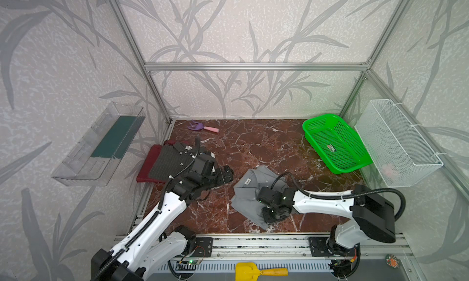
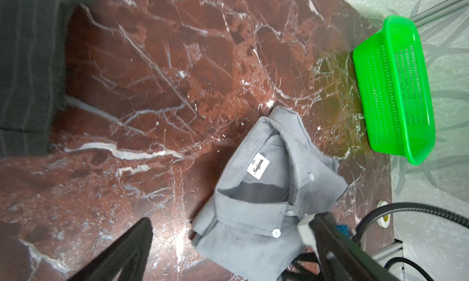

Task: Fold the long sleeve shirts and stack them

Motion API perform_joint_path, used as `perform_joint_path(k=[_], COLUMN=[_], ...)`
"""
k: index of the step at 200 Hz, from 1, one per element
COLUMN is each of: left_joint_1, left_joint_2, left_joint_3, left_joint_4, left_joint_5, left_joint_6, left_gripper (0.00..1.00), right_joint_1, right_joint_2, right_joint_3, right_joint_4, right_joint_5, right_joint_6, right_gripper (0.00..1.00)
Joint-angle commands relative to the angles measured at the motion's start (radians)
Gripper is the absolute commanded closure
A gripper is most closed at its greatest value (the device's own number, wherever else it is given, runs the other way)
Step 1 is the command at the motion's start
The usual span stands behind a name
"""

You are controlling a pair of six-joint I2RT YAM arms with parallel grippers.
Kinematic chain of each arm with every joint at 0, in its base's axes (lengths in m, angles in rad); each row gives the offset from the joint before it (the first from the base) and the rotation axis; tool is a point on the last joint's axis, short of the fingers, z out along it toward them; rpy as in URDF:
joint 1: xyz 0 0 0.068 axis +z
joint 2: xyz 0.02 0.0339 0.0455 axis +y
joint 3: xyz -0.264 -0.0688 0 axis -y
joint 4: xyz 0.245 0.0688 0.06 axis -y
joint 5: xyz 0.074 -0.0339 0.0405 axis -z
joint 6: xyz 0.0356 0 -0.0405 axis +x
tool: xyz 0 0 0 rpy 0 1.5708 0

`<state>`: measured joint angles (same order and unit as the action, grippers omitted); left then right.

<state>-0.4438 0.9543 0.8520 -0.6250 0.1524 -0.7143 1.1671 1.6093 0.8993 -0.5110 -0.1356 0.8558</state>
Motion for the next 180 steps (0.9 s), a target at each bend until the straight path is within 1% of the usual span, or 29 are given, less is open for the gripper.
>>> perform_joint_path(k=[1,16,31,46,73,76,85,105,118,124,133,141,167,180], left_joint_1=[0.031,0.037,0.038,0.038,0.036,0.036,0.035,0.034,0.035,0.033,0.031,0.03,0.024,0.018], left_joint_2=[0.004,-0.003,-0.016,-0.039,-0.09,-0.097,-0.117,-0.159,-0.178,-0.186,-0.197,-0.206,-0.226,-0.229], left_joint_3=[0.069,0.076,0.059,0.024,-0.061,-0.07,-0.098,-0.138,-0.163,-0.18,-0.207,-0.23,-0.315,-0.359], left_joint_4=[-0.09,-0.105,-0.11,-0.107,-0.068,-0.063,-0.053,-0.056,-0.055,-0.042,-0.022,-0.008,0.057,0.09], left_joint_5=[0.012,0.024,0.057,0.086,0.152,0.159,0.173,0.183,0.2,0.213,0.228,0.232,0.256,0.265], left_joint_6=[0.074,0.08,0.066,0.04,-0.022,-0.026,-0.04,-0.046,-0.059,-0.069,-0.087,-0.101,-0.157,-0.182], left_gripper=[0.01,0.01,0.01,0.01,0.01,0.01,0.01,0.01,0.01,0.01,0.01,0.01,0.01,0.02], right_joint_1=[0.06,0.058,0.035,-0.013,-0.135,-0.17,-0.221,-0.356,-0.44,-0.482,-0.535,-0.557,-0.567,-0.581], right_joint_2=[0.063,0.067,0.017,-0.066,-0.204,-0.217,-0.256,-0.35,-0.404,-0.416,-0.406,-0.381,-0.269,-0.199], right_joint_3=[0.145,0.218,0.252,0.214,0.047,0.033,-0.001,-0.071,-0.134,-0.157,-0.182,-0.182,-0.148,-0.133], right_joint_4=[0.14,0.102,0.003,-0.044,0.001,0.003,0.002,-0.007,0.047,0.068,0.105,0.126,0.13,0.151], right_joint_5=[-0.066,-0.075,-0.004,0.05,0.03,0.026,0.017,0.011,0.016,0.008,-0.043,-0.075,-0.055,-0.091], right_joint_6=[0.061,0.033,-0.017,-0.052,-0.076,-0.08,-0.109,-0.158,-0.173,-0.168,-0.162,-0.17,-0.185,-0.191], right_gripper=[0.6,0.6,0.6,0.61,0.72,0.72,0.71,0.61,0.61,0.64,0.71,0.74,0.75,0.75])
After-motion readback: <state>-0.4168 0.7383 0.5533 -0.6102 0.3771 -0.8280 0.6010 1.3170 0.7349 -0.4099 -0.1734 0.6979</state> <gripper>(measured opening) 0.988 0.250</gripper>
